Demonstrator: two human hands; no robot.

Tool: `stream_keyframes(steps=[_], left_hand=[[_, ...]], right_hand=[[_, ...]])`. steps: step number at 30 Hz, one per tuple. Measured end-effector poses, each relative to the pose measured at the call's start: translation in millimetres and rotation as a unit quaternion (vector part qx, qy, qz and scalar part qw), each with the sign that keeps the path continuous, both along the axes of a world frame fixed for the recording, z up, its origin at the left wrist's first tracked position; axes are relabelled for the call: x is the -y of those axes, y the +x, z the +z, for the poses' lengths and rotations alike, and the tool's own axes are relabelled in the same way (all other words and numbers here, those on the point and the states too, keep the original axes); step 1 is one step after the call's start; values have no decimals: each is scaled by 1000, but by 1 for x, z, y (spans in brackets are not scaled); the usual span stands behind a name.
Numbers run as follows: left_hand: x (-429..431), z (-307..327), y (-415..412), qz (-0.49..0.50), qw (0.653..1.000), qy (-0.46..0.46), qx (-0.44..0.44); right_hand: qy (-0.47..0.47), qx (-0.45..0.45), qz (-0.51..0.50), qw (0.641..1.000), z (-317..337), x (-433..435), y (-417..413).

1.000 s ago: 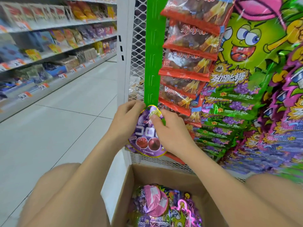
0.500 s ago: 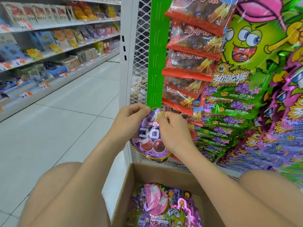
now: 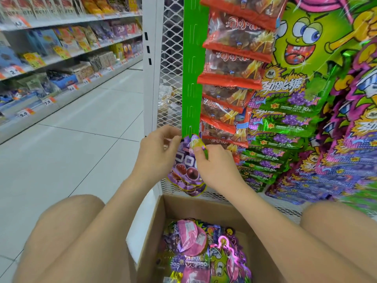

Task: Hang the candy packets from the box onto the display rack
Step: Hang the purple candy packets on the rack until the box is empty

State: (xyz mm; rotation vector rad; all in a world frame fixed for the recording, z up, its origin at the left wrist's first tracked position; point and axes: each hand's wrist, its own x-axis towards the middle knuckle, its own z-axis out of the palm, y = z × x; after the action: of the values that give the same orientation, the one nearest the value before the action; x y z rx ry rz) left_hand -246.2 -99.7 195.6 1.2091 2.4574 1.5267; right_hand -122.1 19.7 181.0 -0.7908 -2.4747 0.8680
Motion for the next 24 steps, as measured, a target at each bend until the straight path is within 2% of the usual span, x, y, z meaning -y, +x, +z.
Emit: stream_keyframes(steps=[2,4,7,12,16,19,21,24], left_hand=[[4,-16,5,16,993,-49,-107],[7,-29,14,14,988,-62,-142],[10,-46,32,17,979,-87,-182],[5,-96,56,81,941,-231,-234],[2,-148,70,61,911,-369,-175],[-2,-184,72,-132,885,-438,-91],[-1,-204,69,-253,848,-465,-11],[2,-236,65,-300,792,-531,29]], right_hand=[[17,62,1,998,-2,-8,13],[26,162,15,986,-6,-18,28],[24,334,63,940,-20,-33,42],[-56,438,134,887,-98,-43,55],[-113,465,78,875,-191,-48,81],[-173,468,-7,866,-258,-42,106],[-206,477,-36,854,-289,-27,114],[-255,490,-14,834,-316,5,107]])
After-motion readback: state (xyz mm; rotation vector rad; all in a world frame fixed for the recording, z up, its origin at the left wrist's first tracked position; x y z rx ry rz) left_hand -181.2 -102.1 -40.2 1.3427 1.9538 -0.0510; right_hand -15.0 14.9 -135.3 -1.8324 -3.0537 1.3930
